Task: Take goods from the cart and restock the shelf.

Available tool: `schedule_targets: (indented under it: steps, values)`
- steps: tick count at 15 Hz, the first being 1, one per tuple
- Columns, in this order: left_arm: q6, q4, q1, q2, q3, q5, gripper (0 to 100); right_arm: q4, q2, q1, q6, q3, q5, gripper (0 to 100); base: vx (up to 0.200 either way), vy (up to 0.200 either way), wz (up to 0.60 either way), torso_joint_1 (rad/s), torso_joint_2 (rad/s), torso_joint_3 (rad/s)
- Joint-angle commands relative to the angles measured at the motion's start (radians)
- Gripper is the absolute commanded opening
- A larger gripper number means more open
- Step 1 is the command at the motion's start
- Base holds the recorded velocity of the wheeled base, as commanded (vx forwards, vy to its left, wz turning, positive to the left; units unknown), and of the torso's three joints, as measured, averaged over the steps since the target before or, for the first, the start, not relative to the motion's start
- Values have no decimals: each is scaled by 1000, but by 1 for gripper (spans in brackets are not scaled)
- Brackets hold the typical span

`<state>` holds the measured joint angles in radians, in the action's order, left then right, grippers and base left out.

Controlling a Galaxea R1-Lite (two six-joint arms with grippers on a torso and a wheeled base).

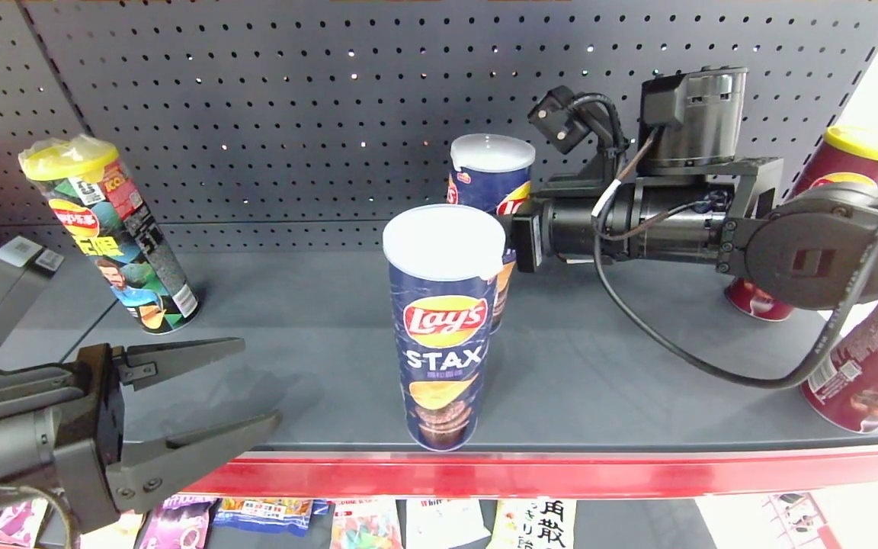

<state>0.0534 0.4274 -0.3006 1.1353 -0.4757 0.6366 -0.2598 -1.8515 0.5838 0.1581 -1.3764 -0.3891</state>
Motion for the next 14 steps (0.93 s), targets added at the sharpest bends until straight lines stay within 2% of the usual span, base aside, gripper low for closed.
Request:
schedule_targets:
  steps: [1, 3, 4, 7, 10, 14]
  values:
    - [0, 1, 0, 4, 0, 2, 100, -1, 0, -1, 0, 5, 1, 0, 0, 0, 0, 0, 0, 0]
    - [0, 1, 0, 4, 0, 2, 100, -1, 0, 1, 3, 7, 3, 0, 0, 0, 0, 0, 0, 0]
    - [0, 1, 0, 4, 0, 2, 100, -1, -2, 1, 5, 8, 3, 100, 0, 0, 0, 0, 0, 0]
    - [-3, 1, 0, 4, 2, 2, 100, 5, 34, 1, 0, 34, 9, 100, 0, 0, 0, 0, 0, 0]
    - [-10, 2, -8, 18, -6, 2, 100, 5, 140, -1, -2, 163, 41, 100, 0, 0, 0, 0, 0, 0]
    - [-112, 1, -11, 84, -1, -32, 100, 5, 354, 1, 0, 382, 96, 100, 0, 0, 0, 0, 0, 0]
